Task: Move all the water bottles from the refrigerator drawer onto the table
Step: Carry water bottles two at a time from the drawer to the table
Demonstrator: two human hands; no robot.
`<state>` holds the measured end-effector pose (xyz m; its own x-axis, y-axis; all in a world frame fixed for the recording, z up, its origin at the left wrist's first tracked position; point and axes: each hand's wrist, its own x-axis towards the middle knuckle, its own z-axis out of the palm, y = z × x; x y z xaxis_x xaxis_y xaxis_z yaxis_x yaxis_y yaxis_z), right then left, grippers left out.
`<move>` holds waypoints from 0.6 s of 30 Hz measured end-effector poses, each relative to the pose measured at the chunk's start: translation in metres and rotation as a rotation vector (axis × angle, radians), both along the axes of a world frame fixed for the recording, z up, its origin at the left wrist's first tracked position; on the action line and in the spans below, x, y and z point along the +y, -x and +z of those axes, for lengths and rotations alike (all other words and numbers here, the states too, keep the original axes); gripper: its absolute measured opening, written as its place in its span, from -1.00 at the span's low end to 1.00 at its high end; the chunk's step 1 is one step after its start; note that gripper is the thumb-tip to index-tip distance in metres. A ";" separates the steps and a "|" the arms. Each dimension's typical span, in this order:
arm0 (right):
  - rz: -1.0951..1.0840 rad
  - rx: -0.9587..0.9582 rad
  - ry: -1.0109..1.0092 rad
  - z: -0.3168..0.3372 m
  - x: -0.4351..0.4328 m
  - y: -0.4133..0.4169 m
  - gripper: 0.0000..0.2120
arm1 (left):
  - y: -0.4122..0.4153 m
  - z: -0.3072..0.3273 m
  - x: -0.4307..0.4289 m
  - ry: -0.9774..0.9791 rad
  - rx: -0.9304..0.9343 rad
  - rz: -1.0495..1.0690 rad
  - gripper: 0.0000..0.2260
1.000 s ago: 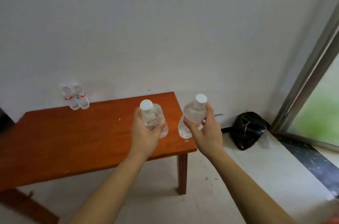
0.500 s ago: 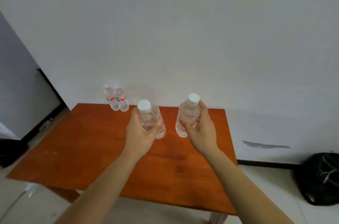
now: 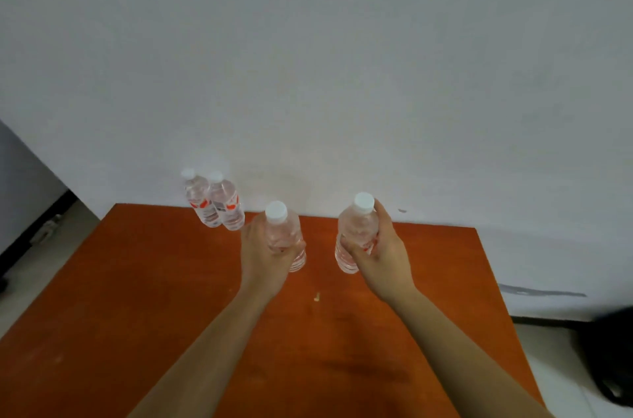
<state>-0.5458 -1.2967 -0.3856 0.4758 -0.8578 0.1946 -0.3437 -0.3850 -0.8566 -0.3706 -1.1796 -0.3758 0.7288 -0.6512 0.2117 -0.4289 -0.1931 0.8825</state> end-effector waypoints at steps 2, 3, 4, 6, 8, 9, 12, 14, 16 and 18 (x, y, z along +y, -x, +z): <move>-0.035 0.024 -0.025 -0.011 -0.016 -0.035 -0.18 | -0.039 -0.015 -0.019 -0.035 0.010 -0.009 -0.44; -0.052 0.032 -0.045 -0.017 -0.023 -0.051 -0.20 | -0.057 -0.022 -0.028 -0.059 0.009 -0.014 -0.44; -0.068 0.035 -0.068 -0.023 -0.029 -0.067 -0.23 | -0.076 -0.028 -0.036 -0.088 0.013 -0.020 -0.43; -0.095 0.040 -0.113 -0.036 -0.039 -0.094 -0.25 | -0.110 -0.042 -0.052 -0.158 0.018 -0.026 -0.43; -0.116 0.048 -0.141 -0.049 -0.045 -0.116 -0.26 | -0.139 -0.054 -0.070 -0.233 -0.014 -0.033 -0.38; -0.124 0.055 -0.151 -0.055 -0.046 -0.126 -0.26 | -0.152 -0.059 -0.079 -0.269 -0.039 -0.033 -0.35; -0.129 0.095 -0.186 -0.073 -0.050 -0.147 -0.25 | -0.182 -0.072 -0.103 -0.332 -0.100 -0.041 -0.35; -0.134 0.113 -0.196 -0.082 -0.053 -0.158 -0.24 | -0.197 -0.082 -0.114 -0.356 -0.124 -0.064 -0.35; -0.148 0.126 -0.206 -0.089 -0.058 -0.168 -0.24 | -0.208 -0.092 -0.121 -0.379 -0.127 -0.070 -0.34; -0.160 0.139 -0.219 -0.093 -0.063 -0.179 -0.24 | -0.214 -0.100 -0.125 -0.374 -0.112 -0.062 -0.34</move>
